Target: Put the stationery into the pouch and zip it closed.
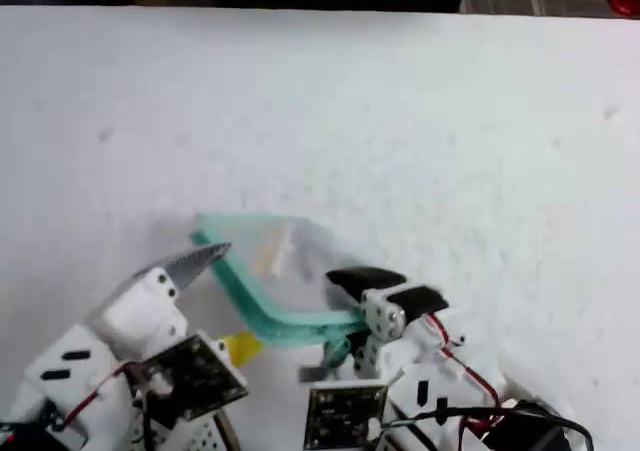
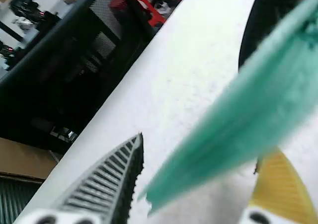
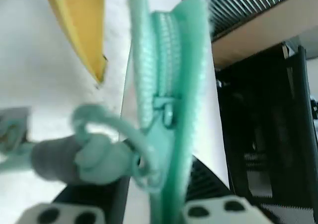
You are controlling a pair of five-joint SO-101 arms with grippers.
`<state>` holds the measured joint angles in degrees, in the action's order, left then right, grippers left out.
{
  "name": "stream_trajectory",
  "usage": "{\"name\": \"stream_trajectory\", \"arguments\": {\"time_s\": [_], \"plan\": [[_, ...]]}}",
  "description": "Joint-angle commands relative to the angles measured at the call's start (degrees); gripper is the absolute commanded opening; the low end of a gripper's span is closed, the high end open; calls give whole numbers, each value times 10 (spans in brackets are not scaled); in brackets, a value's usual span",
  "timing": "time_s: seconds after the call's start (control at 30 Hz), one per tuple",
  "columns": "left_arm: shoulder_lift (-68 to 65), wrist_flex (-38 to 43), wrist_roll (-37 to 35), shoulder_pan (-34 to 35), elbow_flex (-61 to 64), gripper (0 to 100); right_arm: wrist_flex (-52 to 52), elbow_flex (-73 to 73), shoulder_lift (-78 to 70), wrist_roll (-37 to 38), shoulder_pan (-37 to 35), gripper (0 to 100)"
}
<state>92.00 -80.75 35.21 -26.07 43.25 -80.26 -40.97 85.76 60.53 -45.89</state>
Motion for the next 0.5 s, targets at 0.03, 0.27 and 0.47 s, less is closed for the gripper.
{"name": "stream_trajectory", "arguments": {"time_s": [0.03, 0.27, 0.47], "plan": [[-52, 42, -16, -14, -15, 367, 0, 39, 7, 11, -25, 18], [-52, 9, -2, -18, -14, 334, 21, 39, 3, 11, -23, 18], [-52, -37, 73, -18, -18, 190, 28, 38, 2, 11, -19, 18]]}}
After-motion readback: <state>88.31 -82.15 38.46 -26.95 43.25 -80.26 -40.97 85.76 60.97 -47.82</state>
